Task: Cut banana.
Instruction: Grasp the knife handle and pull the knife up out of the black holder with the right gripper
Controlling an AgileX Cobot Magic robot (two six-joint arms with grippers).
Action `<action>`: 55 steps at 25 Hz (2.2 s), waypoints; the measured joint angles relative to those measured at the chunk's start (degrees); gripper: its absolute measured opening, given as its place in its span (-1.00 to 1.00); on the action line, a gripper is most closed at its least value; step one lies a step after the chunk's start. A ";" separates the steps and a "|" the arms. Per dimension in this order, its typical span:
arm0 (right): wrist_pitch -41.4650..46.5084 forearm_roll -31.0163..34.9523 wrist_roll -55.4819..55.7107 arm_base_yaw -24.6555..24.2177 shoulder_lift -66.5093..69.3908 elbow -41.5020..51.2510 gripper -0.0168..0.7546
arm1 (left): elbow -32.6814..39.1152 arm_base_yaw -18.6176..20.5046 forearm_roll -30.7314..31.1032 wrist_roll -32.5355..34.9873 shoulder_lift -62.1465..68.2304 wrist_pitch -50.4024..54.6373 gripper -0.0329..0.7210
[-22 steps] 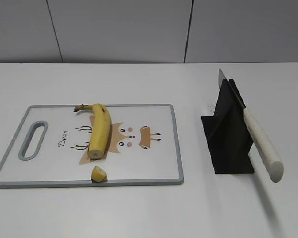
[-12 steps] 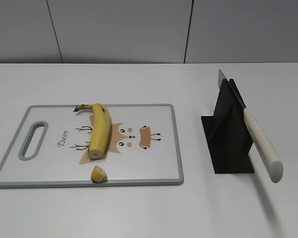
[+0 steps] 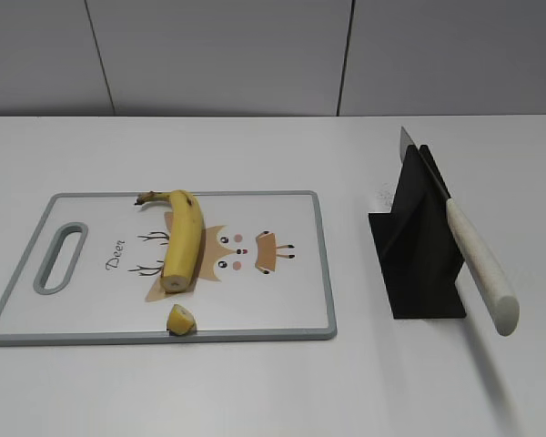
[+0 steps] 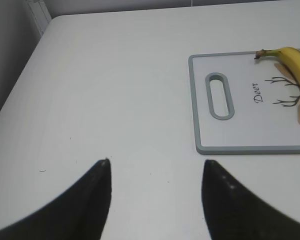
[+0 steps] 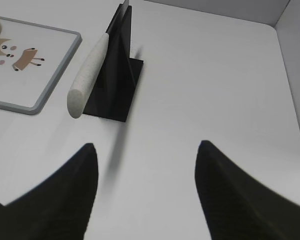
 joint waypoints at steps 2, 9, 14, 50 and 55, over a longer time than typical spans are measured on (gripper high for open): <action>0.00 0.00 -0.07 0.00 0.00 0.00 0.28 | 0.00 0.00 0.00 0.00 0.00 0.00 0.55; 0.05 0.00 -0.02 0.00 0.00 0.00 0.28 | 0.00 0.00 0.00 0.00 0.00 0.00 0.55; 0.00 0.00 -0.02 0.00 0.00 0.00 0.28 | 0.00 0.00 0.00 0.00 0.00 0.00 0.55; 7.88 -0.36 1.16 0.00 35.51 -16.46 0.56 | 0.00 0.00 0.00 0.00 0.00 0.00 0.55; 9.26 -2.04 4.54 0.00 38.97 -20.10 0.56 | 0.00 0.00 0.00 0.00 0.00 0.00 0.55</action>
